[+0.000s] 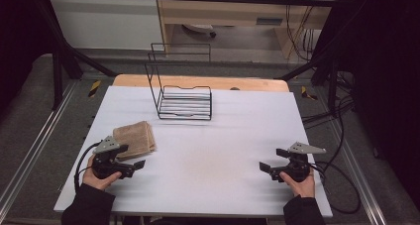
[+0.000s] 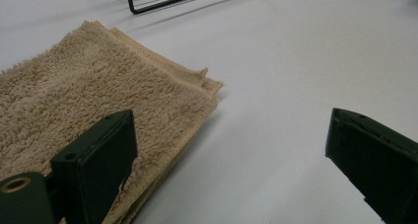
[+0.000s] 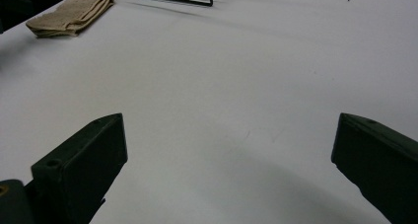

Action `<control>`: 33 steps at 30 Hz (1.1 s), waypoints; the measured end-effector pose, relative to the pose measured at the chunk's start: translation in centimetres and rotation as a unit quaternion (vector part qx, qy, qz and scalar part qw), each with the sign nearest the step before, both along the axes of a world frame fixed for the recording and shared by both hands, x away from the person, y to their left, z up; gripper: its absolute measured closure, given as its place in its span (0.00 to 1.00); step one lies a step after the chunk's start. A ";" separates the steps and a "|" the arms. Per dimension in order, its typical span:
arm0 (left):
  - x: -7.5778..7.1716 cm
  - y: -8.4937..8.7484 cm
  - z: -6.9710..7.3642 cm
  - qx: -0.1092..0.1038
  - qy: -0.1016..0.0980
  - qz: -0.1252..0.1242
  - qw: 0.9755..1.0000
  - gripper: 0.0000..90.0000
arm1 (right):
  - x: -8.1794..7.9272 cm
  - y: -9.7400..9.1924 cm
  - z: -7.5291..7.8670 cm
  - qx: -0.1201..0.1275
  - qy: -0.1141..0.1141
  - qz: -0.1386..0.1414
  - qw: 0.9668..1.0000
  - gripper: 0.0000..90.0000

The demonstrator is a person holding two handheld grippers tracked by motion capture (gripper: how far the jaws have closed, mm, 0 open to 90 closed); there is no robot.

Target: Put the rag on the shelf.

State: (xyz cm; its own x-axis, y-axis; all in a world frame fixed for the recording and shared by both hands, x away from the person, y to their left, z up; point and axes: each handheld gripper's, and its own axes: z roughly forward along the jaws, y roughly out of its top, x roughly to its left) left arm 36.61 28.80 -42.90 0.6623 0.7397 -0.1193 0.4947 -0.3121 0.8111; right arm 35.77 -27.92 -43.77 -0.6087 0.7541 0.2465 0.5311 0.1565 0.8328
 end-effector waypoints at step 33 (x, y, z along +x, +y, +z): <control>1.2 2.2 0.0 0.050 0.027 0.045 0.997 0.49 | 0.0 0.3 -0.3 -0.014 0.007 0.002 1.000 0.02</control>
